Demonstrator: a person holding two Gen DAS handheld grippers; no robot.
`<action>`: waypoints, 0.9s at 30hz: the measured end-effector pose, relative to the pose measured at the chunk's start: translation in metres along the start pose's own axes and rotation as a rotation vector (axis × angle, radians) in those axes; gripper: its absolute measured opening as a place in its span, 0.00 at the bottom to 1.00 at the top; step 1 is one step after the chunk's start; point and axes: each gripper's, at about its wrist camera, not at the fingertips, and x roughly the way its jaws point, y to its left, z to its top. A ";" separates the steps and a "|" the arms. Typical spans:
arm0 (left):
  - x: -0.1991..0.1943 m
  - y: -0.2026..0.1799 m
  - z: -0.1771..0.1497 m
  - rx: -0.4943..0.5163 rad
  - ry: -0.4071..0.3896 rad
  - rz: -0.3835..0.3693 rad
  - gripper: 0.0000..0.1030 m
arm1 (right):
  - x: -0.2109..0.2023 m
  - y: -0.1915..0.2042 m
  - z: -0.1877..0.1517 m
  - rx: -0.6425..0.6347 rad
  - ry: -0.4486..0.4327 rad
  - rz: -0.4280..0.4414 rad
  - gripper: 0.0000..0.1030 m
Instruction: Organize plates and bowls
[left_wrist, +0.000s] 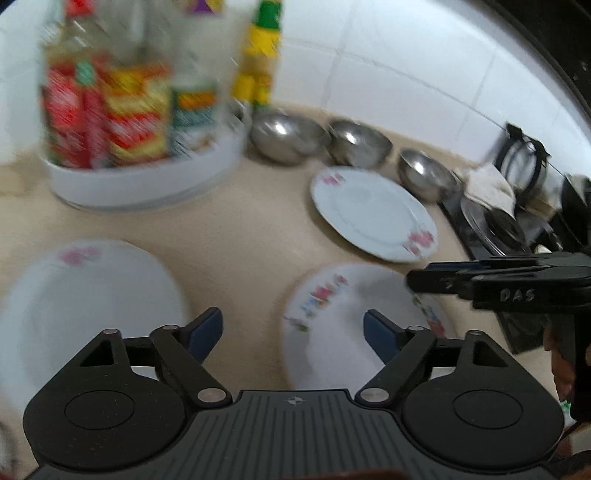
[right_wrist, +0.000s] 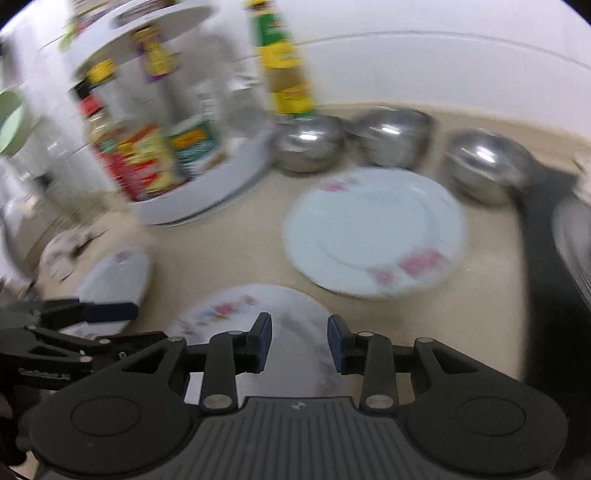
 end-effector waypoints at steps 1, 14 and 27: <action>-0.011 0.006 0.002 -0.002 -0.015 0.037 0.91 | 0.004 0.008 0.006 -0.036 0.006 0.035 0.39; -0.036 0.143 0.002 -0.184 0.127 0.445 0.93 | 0.109 0.131 0.068 -0.325 0.273 0.338 0.61; -0.006 0.161 -0.007 -0.225 0.235 0.265 0.74 | 0.158 0.164 0.058 -0.346 0.397 0.292 0.41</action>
